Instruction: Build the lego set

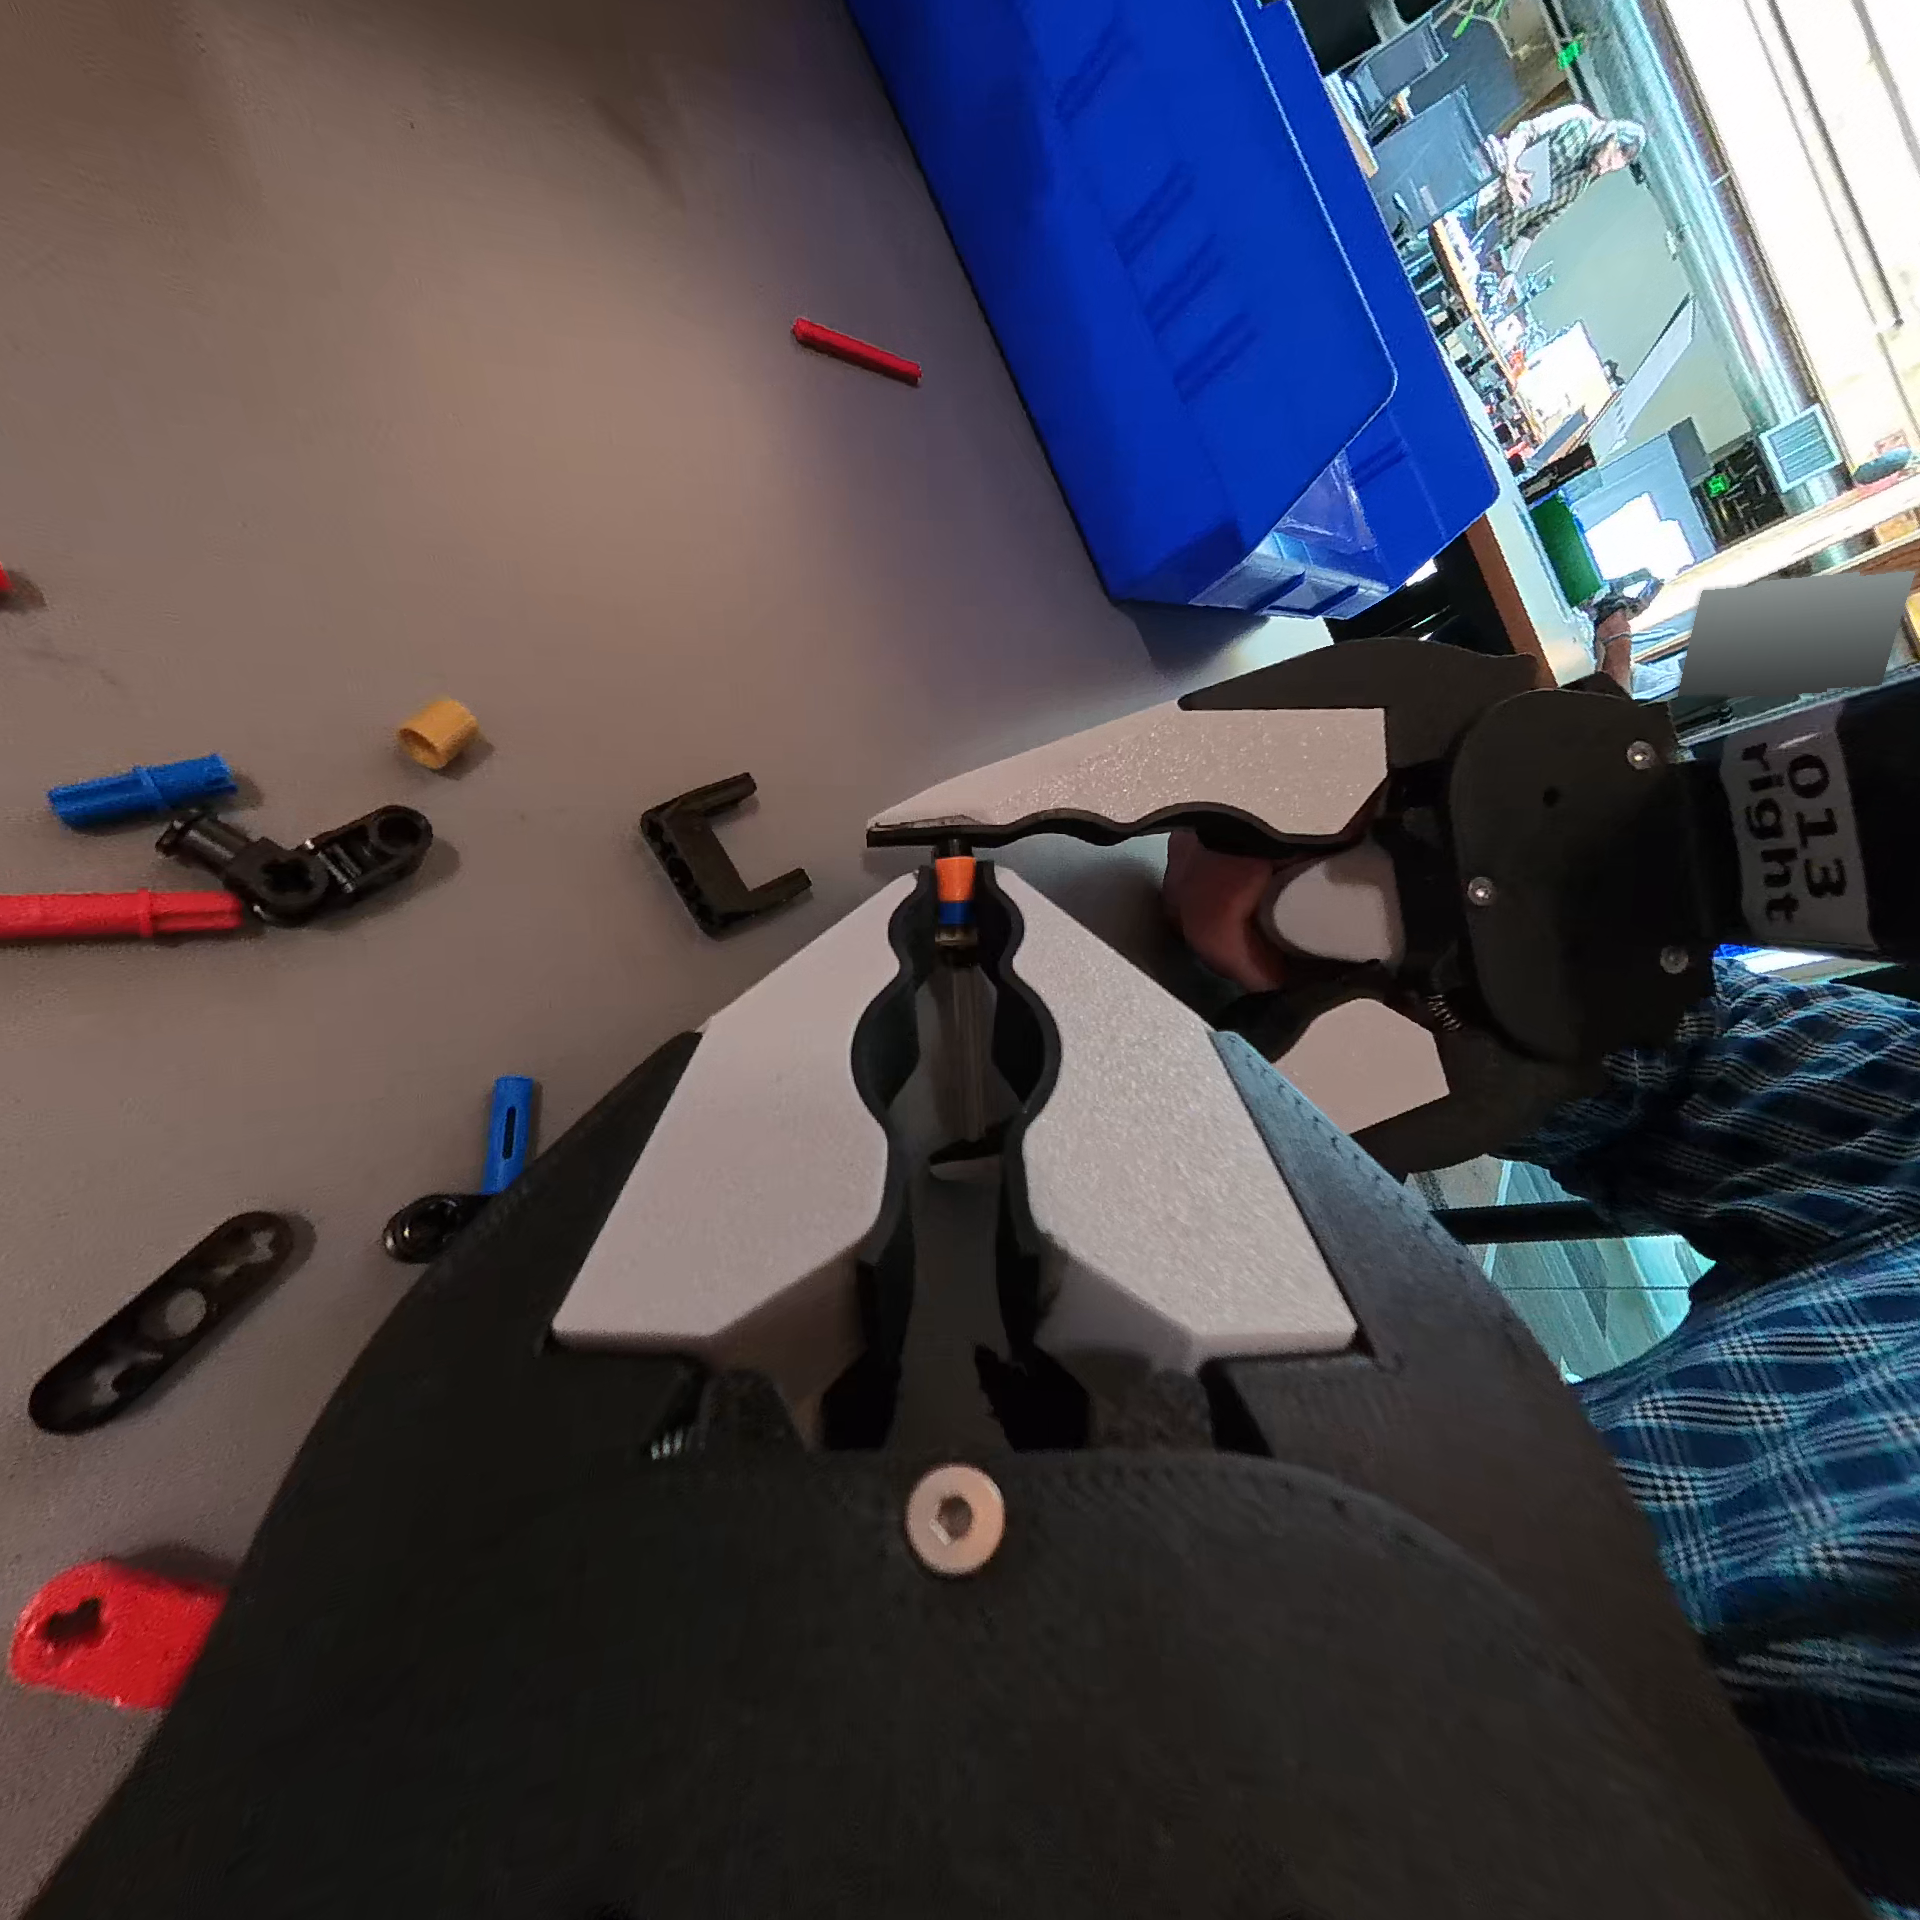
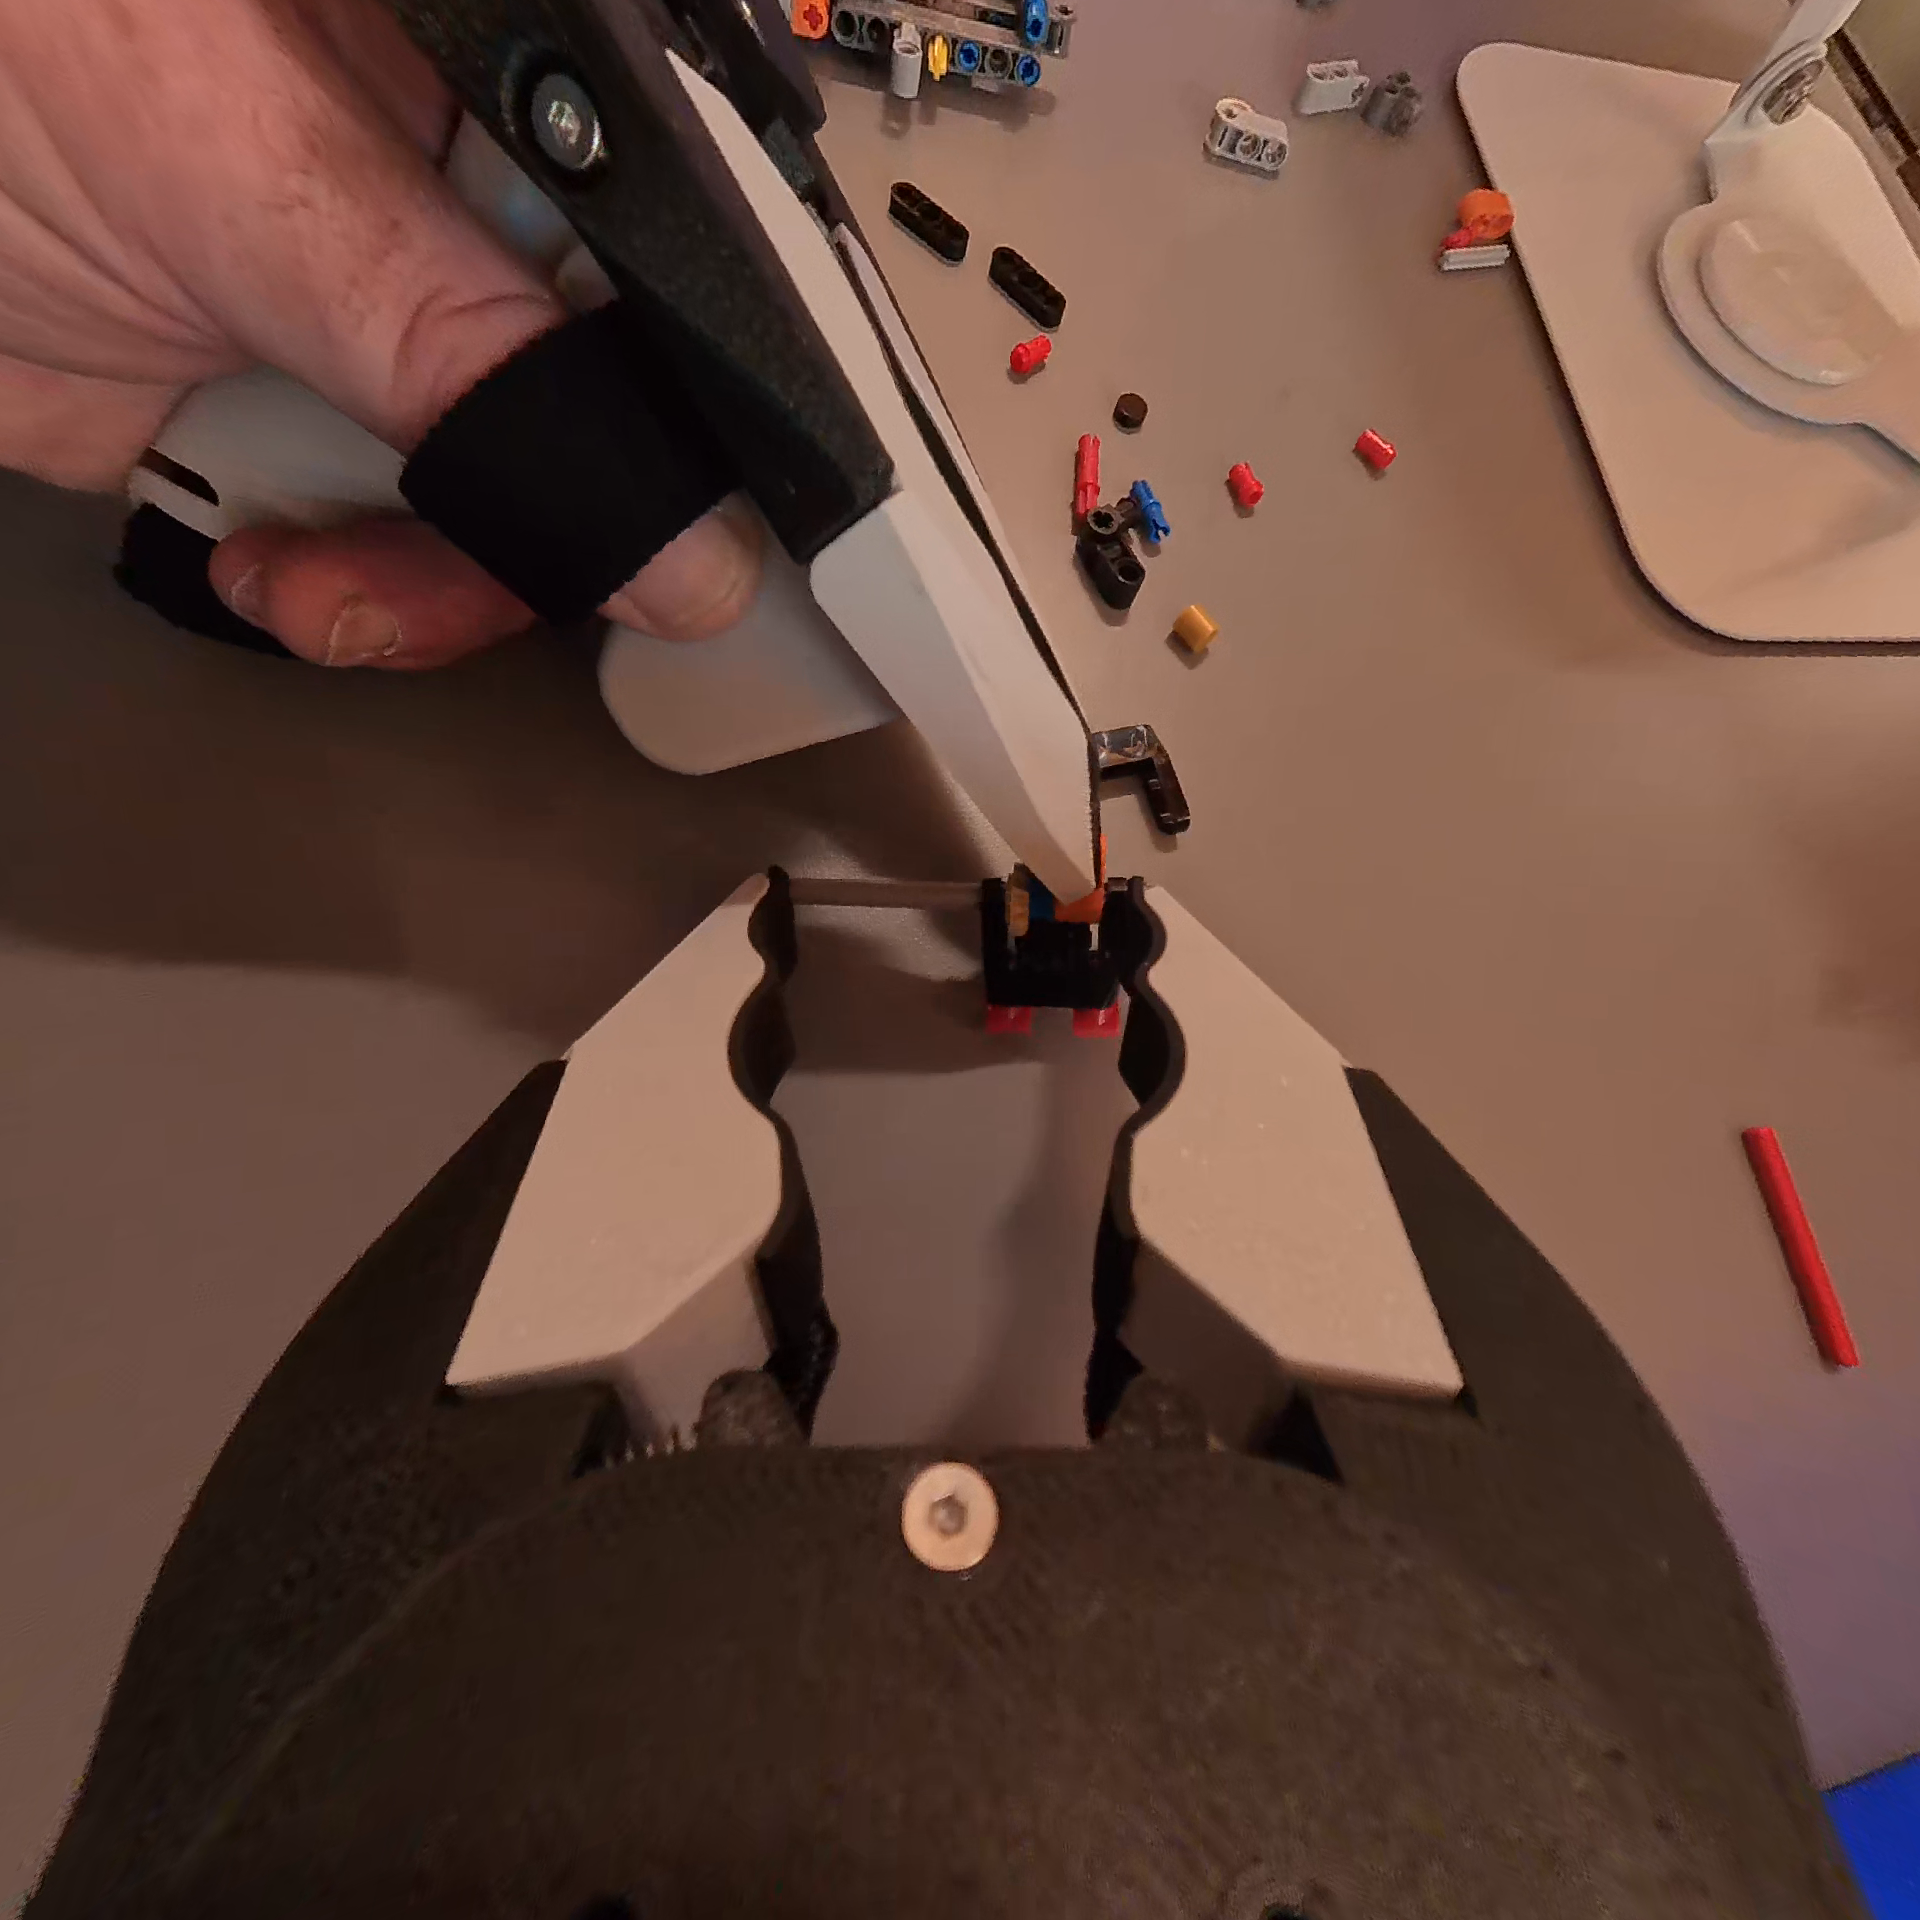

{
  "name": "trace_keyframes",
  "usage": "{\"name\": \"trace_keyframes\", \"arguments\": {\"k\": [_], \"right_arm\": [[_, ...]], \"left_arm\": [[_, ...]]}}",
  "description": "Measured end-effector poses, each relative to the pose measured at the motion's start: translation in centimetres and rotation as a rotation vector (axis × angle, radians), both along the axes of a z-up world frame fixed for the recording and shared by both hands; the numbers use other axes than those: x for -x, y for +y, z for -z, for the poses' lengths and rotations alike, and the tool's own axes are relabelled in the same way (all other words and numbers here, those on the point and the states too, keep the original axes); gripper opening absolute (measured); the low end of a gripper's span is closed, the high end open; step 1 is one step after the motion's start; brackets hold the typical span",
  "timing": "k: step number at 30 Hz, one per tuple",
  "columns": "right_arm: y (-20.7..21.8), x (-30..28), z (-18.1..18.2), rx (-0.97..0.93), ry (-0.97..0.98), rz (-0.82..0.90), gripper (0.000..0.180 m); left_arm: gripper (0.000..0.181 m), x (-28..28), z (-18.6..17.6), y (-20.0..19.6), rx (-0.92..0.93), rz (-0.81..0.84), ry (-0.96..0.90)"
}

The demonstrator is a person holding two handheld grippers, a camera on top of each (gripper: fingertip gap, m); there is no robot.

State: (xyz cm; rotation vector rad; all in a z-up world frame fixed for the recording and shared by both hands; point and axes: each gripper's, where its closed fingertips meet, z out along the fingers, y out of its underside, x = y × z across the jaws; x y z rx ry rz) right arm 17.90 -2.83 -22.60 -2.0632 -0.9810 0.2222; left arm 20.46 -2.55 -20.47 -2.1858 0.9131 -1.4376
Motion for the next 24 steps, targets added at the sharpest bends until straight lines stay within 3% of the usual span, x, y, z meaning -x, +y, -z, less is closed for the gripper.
{"name": "trace_keyframes", "arguments": {"k": [24], "right_arm": [[-0.14,-0.03,0.05,-0.03,-0.053,-0.031,0.057]], "left_arm": [[0.006,0.03,0.1,-0.03,-0.014,0.006,0.009]]}}
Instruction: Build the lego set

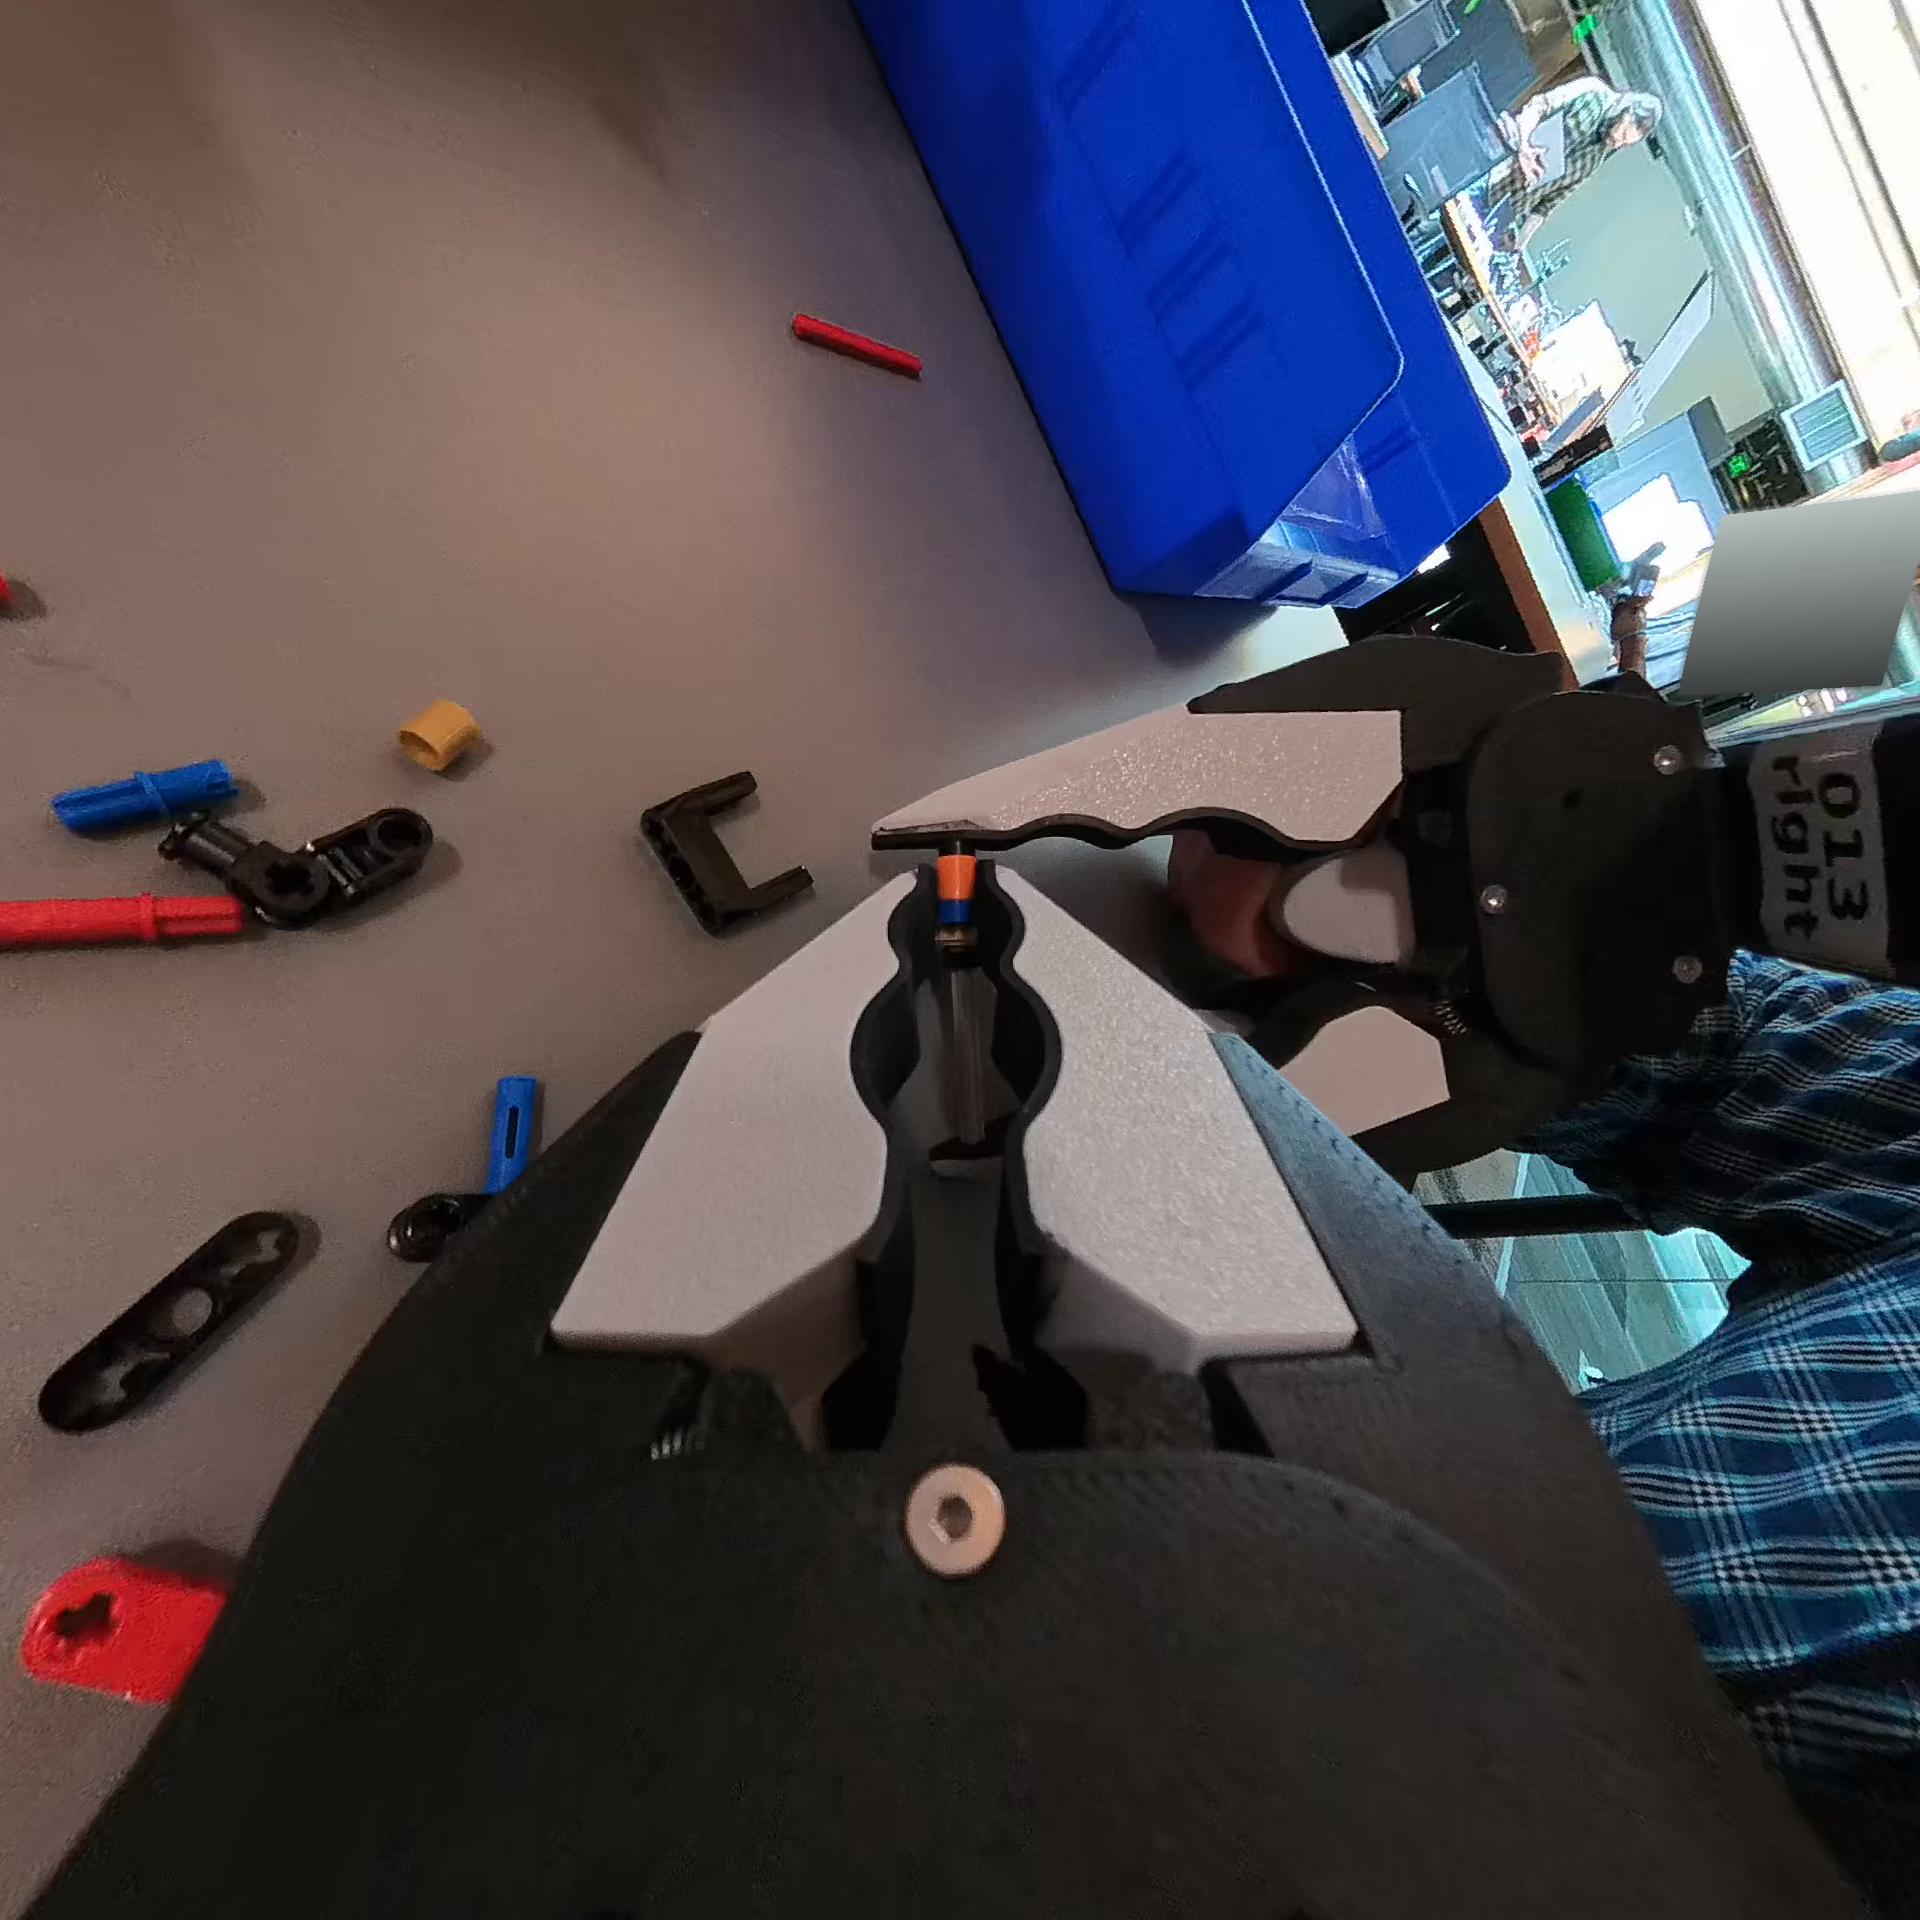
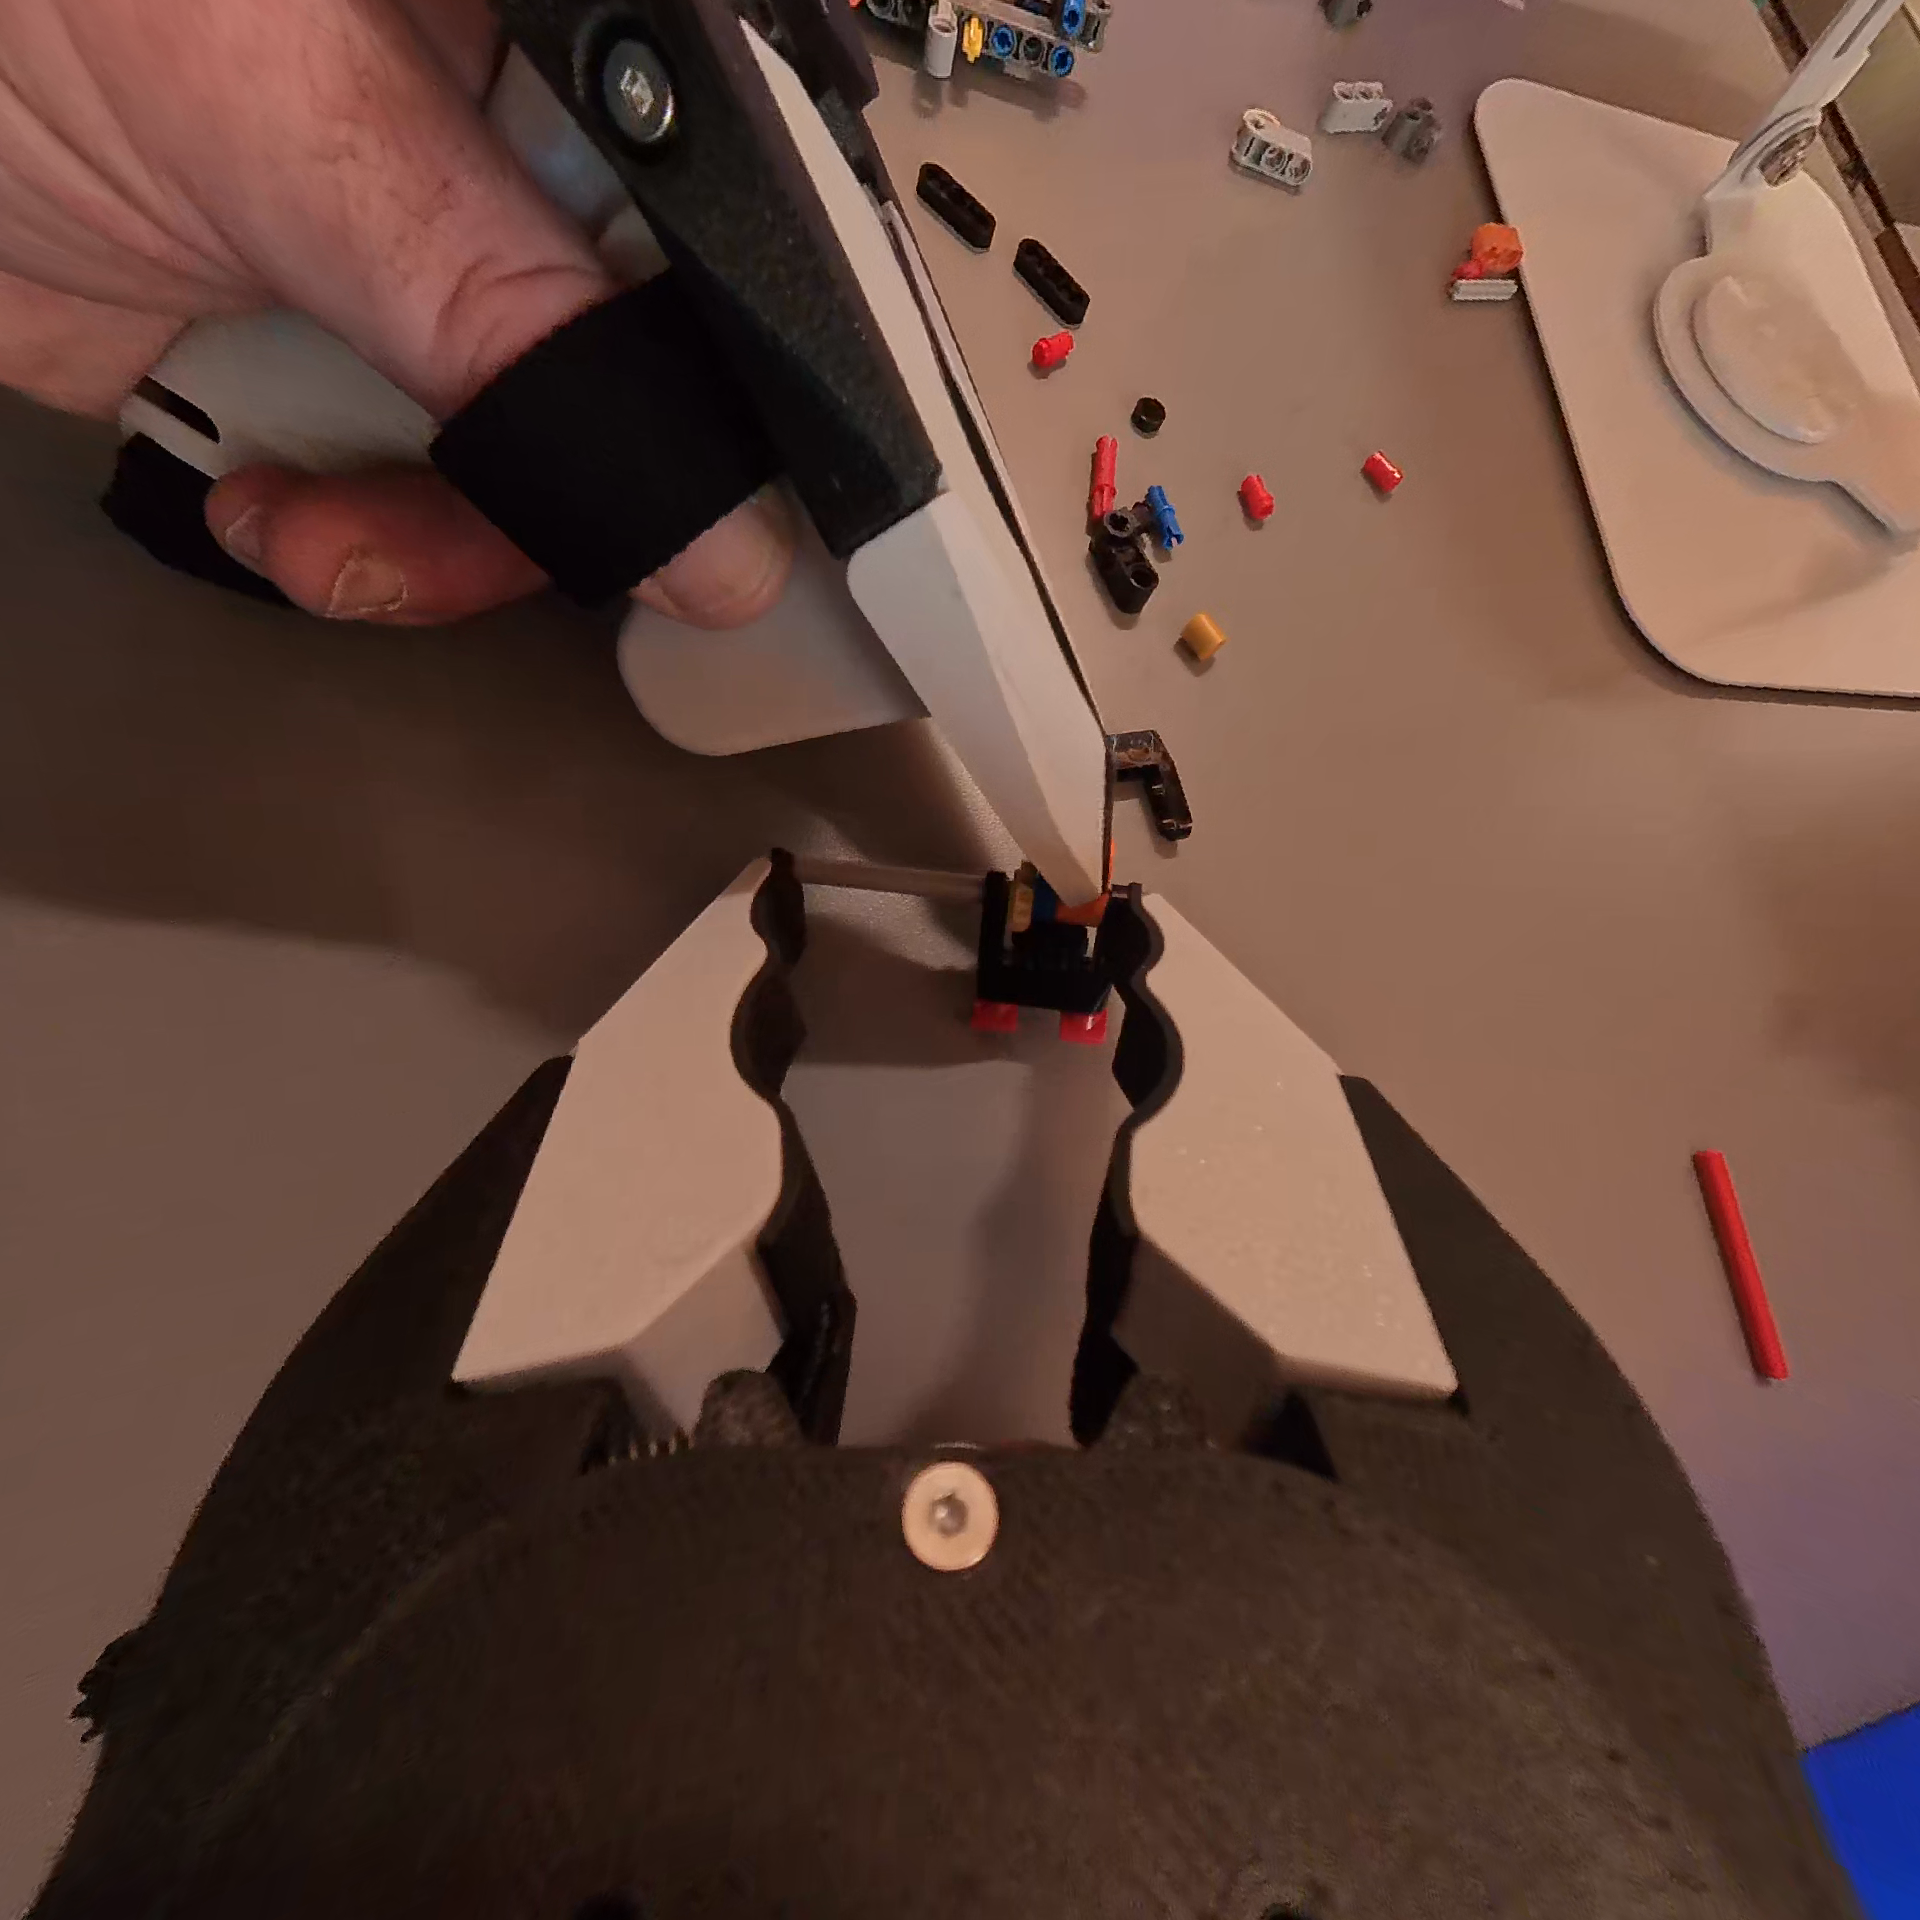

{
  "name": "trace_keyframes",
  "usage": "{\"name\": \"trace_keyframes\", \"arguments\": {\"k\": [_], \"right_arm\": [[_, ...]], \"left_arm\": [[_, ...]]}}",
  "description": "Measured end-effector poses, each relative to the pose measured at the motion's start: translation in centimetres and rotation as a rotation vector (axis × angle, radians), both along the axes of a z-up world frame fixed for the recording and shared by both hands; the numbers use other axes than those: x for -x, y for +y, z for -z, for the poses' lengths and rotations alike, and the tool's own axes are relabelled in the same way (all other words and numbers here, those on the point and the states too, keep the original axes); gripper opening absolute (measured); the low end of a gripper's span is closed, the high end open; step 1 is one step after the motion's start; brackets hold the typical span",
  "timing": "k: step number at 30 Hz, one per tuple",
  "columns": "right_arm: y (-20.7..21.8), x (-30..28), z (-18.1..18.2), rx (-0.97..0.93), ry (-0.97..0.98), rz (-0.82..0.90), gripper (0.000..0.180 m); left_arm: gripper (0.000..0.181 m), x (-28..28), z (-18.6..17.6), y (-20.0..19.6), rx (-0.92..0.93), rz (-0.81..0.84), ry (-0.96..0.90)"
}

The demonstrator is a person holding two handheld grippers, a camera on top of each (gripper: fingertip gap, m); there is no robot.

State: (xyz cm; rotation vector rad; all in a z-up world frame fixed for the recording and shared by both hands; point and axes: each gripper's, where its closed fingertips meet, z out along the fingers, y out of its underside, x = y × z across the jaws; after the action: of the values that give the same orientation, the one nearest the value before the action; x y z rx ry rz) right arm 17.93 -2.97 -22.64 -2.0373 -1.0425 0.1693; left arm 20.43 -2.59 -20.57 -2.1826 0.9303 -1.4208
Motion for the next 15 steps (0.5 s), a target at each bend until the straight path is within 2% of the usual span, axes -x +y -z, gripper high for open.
{"name": "trace_keyframes", "arguments": {"k": [15], "right_arm": [[-0.07,0.02,-0.05,-0.024,-0.08,-0.048,0.055]], "left_arm": [[0.006,0.02,-0.06,-0.03,-0.009,-0.002,-0.002]]}}
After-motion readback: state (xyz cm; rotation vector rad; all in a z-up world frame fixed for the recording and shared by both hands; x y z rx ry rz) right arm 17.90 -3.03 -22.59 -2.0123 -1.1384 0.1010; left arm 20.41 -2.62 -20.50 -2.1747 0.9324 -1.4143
